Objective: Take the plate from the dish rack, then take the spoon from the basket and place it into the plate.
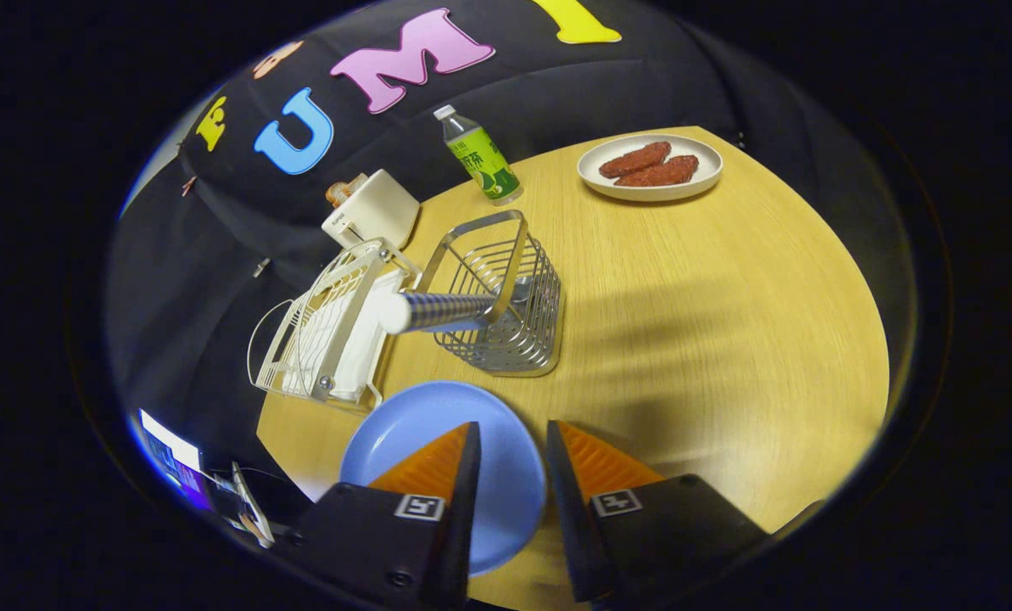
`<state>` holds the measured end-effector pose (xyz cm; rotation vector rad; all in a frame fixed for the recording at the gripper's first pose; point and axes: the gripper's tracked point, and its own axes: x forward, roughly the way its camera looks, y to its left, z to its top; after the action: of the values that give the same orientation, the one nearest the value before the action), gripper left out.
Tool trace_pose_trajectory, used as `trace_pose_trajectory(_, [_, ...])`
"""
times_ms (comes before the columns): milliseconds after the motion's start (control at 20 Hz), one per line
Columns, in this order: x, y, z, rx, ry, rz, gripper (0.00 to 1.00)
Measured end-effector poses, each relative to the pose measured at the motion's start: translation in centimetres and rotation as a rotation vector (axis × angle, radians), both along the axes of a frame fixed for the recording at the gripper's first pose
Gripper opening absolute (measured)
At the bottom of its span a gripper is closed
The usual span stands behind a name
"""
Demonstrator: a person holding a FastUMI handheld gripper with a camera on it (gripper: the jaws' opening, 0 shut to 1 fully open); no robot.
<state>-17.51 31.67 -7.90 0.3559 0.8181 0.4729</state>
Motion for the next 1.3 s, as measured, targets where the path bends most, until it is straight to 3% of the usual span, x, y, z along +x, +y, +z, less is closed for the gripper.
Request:
trace_pose_trajectory(100, [1.1,-0.6,1.8,-0.014,-0.13,0.027,0.77])
trace_pose_trajectory(200, [2.1,-1.3,4.5,-0.006,-0.263,0.027,0.98])
trace_pose_trajectory(350, [3.6,-1.8,8.4,0.016,-0.443,0.024,0.98])
trace_pose_trajectory(550, [5.0,-0.3,10.0,-0.005,-0.589,0.09,0.98])
trace_pose_trajectory(900, [7.6,1.5,8.2,-0.066,-0.664,0.117,0.97])
trace_pose_trajectory(950, [7.7,2.1,8.0,-0.062,-0.668,0.128,0.93])
trace_pose_trajectory(1100, [8.3,2.8,7.5,-0.08,-0.682,0.14,0.67])
trace_pose_trajectory(1300, [8.8,3.5,6.6,-0.116,-0.683,0.153,0.55])
